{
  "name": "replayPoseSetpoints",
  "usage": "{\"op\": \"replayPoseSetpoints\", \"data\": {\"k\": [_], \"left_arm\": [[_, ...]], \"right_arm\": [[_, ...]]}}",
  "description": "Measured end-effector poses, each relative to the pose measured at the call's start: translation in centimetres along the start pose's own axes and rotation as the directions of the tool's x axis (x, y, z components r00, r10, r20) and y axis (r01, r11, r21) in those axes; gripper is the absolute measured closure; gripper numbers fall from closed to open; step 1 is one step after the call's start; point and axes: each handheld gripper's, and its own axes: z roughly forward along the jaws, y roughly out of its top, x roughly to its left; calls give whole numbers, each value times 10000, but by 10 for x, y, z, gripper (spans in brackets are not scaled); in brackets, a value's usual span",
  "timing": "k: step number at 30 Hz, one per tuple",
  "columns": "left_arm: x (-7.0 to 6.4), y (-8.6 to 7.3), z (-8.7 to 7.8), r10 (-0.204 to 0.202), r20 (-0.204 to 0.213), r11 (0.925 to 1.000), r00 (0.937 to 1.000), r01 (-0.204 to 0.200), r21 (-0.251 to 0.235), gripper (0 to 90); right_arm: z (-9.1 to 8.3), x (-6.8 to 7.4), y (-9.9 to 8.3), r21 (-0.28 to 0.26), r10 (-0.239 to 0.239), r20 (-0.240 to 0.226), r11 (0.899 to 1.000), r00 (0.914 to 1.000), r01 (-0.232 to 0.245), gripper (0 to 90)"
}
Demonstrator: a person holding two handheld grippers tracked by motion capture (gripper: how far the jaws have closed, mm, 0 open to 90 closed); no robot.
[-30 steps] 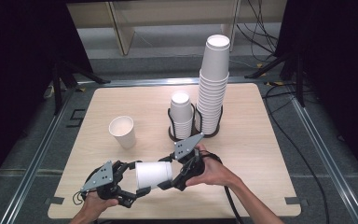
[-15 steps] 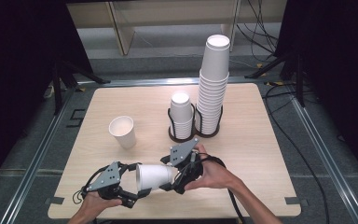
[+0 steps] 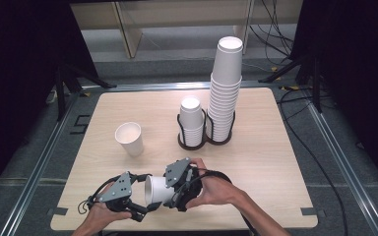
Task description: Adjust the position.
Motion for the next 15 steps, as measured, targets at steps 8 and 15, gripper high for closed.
{"op": "replayPoseSetpoints", "data": {"k": [8, 15], "left_arm": [[-1, 1, 1, 96, 295, 9999, 9995, -94, -62, 115], [0, -1, 0, -25, 383, 10000, 9993, 25, 6, 102]], "right_arm": [[5, 3, 2, 286, -64, -44, 9996, 10000, 65, 177], [8, 4, 1, 359, -261, -74, 9990, 9996, 264, 206]]}}
